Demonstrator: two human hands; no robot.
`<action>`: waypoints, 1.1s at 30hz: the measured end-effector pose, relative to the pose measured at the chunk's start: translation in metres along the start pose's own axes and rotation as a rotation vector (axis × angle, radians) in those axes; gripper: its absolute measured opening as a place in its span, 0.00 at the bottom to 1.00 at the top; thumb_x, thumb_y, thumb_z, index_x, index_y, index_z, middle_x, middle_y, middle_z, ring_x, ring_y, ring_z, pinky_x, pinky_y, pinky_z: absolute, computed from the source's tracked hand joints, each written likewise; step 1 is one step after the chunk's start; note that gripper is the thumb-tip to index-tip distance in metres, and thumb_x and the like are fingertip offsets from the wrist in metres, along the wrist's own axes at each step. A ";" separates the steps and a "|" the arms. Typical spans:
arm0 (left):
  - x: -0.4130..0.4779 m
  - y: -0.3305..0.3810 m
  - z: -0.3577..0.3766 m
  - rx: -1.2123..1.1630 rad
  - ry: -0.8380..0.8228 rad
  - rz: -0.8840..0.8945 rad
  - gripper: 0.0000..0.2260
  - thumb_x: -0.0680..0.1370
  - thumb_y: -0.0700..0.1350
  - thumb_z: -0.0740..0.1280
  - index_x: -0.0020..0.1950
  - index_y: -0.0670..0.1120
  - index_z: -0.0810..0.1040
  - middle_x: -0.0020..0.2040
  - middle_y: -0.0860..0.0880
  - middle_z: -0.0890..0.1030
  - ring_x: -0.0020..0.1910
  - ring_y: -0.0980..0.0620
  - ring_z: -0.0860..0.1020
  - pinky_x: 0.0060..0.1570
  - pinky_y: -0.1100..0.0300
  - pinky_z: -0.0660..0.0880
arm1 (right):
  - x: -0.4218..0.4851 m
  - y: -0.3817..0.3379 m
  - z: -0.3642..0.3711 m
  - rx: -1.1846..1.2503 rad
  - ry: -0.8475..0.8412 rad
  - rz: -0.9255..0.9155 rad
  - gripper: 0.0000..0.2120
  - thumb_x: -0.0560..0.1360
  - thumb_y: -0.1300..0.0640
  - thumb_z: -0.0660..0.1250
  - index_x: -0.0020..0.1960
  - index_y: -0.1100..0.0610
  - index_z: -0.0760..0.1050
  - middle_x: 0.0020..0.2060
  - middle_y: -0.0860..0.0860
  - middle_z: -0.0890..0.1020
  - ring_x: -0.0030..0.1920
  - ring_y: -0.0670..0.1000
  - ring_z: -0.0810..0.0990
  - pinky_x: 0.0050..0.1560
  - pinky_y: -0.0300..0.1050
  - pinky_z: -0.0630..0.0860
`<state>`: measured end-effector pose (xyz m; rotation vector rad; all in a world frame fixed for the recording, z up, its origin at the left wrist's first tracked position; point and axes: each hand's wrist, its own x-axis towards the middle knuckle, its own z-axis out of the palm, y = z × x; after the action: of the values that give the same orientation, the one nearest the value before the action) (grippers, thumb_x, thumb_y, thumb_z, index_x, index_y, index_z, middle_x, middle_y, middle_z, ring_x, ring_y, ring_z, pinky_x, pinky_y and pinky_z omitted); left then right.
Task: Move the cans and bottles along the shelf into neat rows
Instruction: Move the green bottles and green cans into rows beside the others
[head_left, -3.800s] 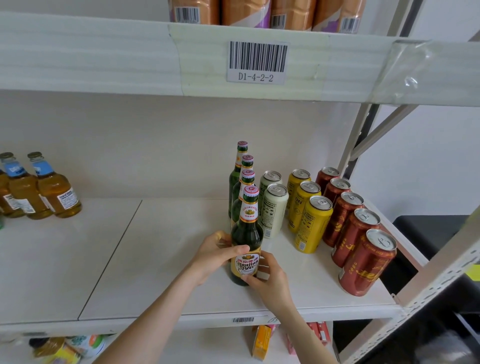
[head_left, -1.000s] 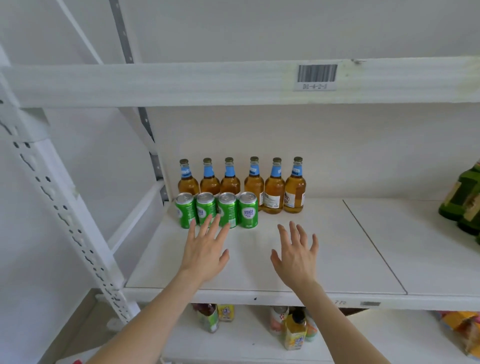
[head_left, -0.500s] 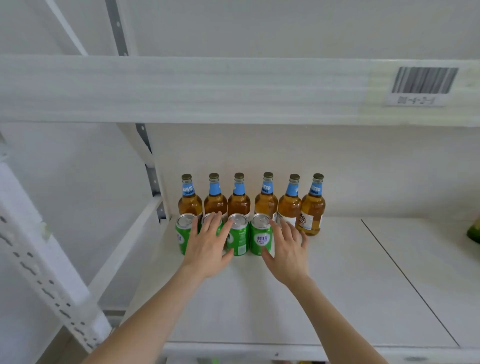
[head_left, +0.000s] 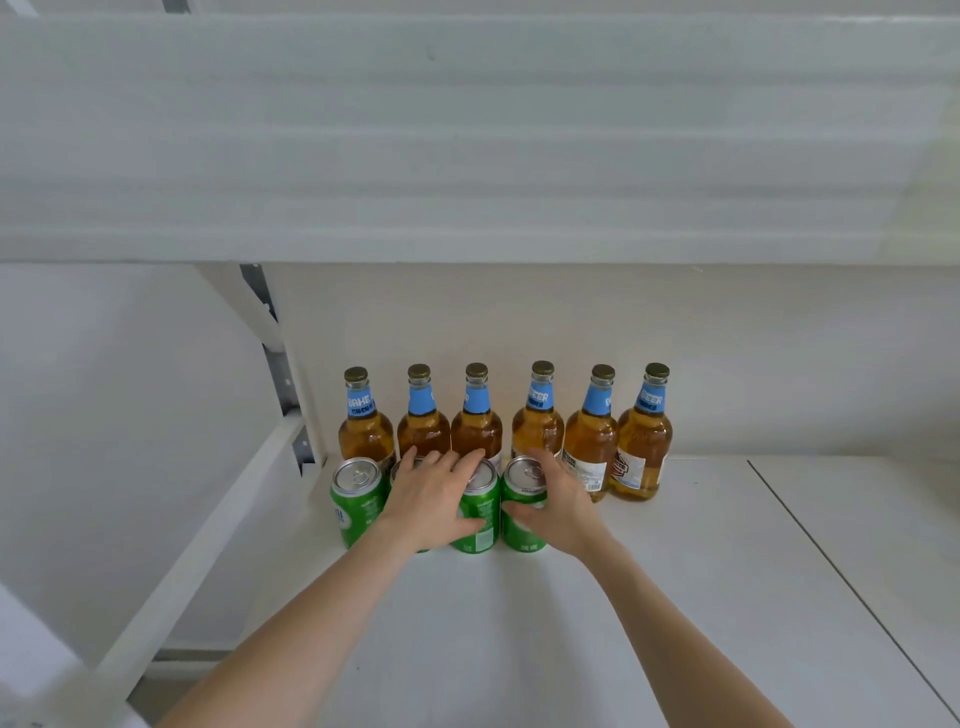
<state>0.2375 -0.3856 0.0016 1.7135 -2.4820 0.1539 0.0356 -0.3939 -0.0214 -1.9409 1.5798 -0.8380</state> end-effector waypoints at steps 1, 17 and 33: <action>0.002 0.000 -0.001 -0.008 -0.011 -0.001 0.40 0.70 0.66 0.68 0.77 0.54 0.56 0.67 0.52 0.73 0.66 0.48 0.71 0.72 0.41 0.58 | 0.002 0.001 0.000 0.031 -0.009 0.011 0.33 0.67 0.52 0.77 0.67 0.48 0.66 0.58 0.46 0.77 0.59 0.49 0.77 0.51 0.34 0.74; -0.025 0.030 -0.007 -0.031 0.084 0.101 0.35 0.61 0.57 0.78 0.65 0.53 0.71 0.57 0.50 0.80 0.56 0.46 0.78 0.64 0.52 0.69 | -0.049 0.002 -0.017 0.139 0.096 0.106 0.31 0.63 0.53 0.80 0.58 0.43 0.66 0.50 0.40 0.76 0.49 0.42 0.76 0.38 0.25 0.70; -0.111 0.051 -0.017 -0.454 0.087 -0.138 0.32 0.59 0.60 0.78 0.58 0.55 0.69 0.52 0.55 0.77 0.49 0.52 0.77 0.44 0.55 0.77 | -0.128 -0.008 -0.029 0.199 0.158 0.170 0.29 0.62 0.53 0.80 0.58 0.47 0.69 0.50 0.45 0.79 0.51 0.48 0.78 0.43 0.37 0.75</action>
<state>0.2293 -0.2628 0.0001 1.6275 -2.1151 -0.3169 0.0025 -0.2665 -0.0150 -1.6109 1.6555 -1.0544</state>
